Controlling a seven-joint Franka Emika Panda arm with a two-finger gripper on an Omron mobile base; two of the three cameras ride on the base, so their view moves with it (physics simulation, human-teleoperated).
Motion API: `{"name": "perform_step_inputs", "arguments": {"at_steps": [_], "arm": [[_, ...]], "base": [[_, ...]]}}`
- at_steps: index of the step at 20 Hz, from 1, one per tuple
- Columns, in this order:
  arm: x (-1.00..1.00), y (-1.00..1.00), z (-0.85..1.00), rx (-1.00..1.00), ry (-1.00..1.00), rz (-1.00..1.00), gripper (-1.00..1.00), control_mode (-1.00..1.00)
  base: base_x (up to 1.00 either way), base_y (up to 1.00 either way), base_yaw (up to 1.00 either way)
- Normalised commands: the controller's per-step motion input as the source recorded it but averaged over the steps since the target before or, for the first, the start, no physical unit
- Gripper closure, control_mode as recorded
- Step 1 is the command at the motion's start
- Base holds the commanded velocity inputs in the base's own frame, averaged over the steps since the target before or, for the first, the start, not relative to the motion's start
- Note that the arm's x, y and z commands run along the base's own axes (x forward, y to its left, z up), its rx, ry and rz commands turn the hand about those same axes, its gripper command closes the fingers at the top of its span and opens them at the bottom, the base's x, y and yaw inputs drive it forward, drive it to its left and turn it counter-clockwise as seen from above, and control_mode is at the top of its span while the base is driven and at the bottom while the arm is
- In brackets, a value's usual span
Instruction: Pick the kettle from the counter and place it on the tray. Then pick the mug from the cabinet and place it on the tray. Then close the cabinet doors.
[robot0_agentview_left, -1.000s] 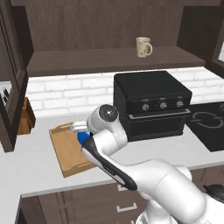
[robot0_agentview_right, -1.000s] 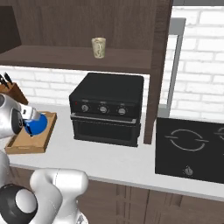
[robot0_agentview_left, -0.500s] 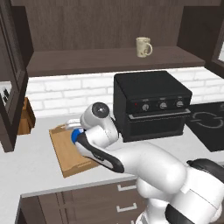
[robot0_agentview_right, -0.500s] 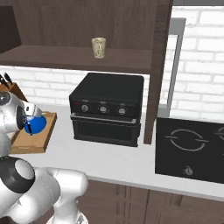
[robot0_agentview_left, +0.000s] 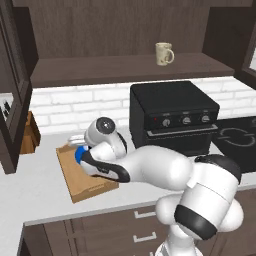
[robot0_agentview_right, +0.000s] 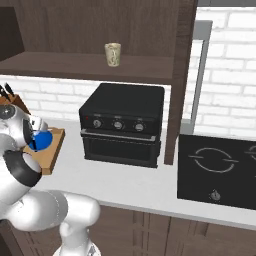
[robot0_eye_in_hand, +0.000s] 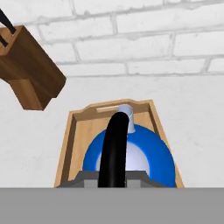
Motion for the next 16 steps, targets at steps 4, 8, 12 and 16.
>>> {"name": "perform_step_inputs", "arguments": {"at_steps": [4, 8, 12, 16], "arm": [[0.31, 0.15, -0.07, 0.0, 0.0, 0.0, 1.0, -1.0], [0.31, 0.12, -0.13, 0.0, -0.01, 0.0, 1.0, -1.0], [0.29, 0.08, -0.14, 0.0, 0.0, 0.0, 1.0, -1.0], [0.17, 0.1, -0.25, 0.0, 0.0, 0.0, 1.0, -1.0]], "base": [[0.0, 0.0, 0.0], [0.0, 0.0, 0.0], [0.0, 0.0, 0.0], [0.0, 0.0, 0.0]]}}
